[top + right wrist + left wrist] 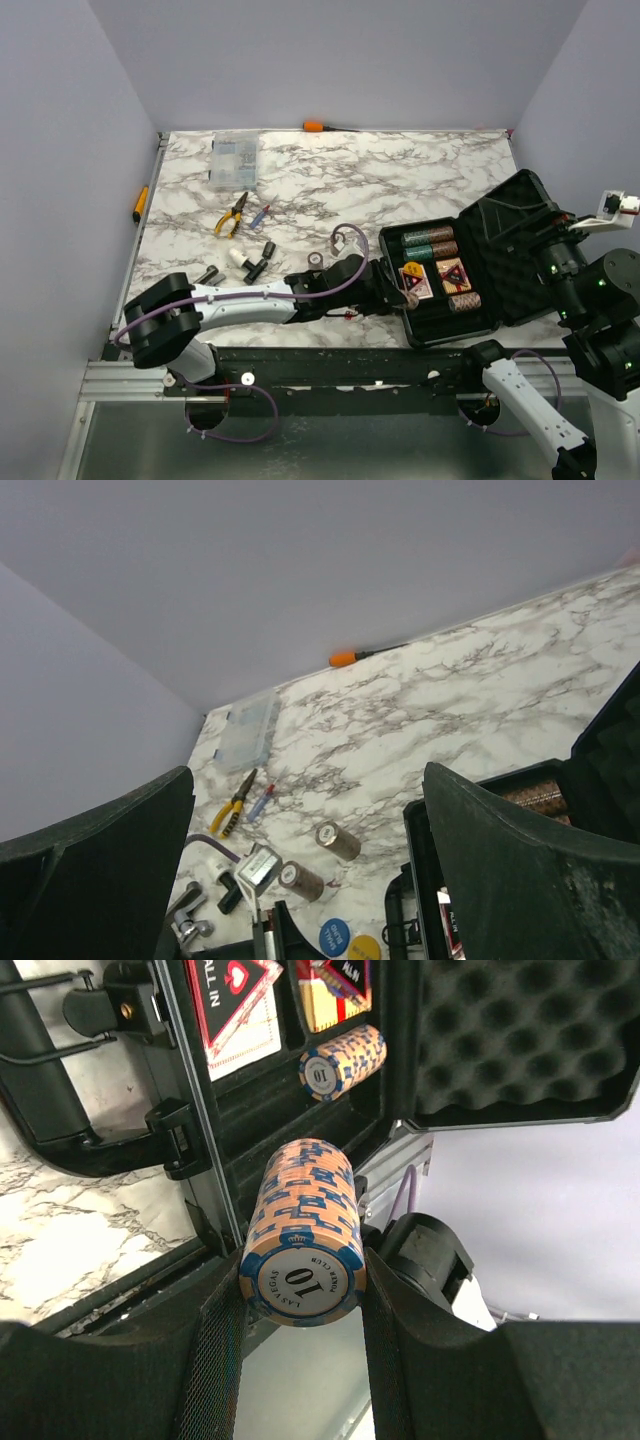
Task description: Pack up texas hold em set
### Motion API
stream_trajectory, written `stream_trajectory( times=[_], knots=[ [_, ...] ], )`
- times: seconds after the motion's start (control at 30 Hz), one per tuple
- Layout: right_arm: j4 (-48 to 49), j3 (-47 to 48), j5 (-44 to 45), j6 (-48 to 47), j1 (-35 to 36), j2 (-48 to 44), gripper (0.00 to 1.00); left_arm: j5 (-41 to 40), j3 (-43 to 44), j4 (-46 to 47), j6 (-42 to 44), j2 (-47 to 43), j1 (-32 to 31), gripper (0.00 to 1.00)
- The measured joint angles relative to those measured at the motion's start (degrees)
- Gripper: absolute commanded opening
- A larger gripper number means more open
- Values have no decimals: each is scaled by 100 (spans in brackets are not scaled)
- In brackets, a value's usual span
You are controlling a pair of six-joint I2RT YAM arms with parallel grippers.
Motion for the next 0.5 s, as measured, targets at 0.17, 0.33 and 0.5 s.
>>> stream_trajectory(
  times=[0.17,0.33,0.5],
  knots=[
    [-48,0,66,-28,0,-39,100,9,291,15,-267,533,-136,0],
    [-164,0,157,-92,0,-81,100,57,623,214,-487,992,-177,0],
    [-334,0,199,-146,0,-83,100,144,973,295,-625,1440,-186,0]
  ],
)
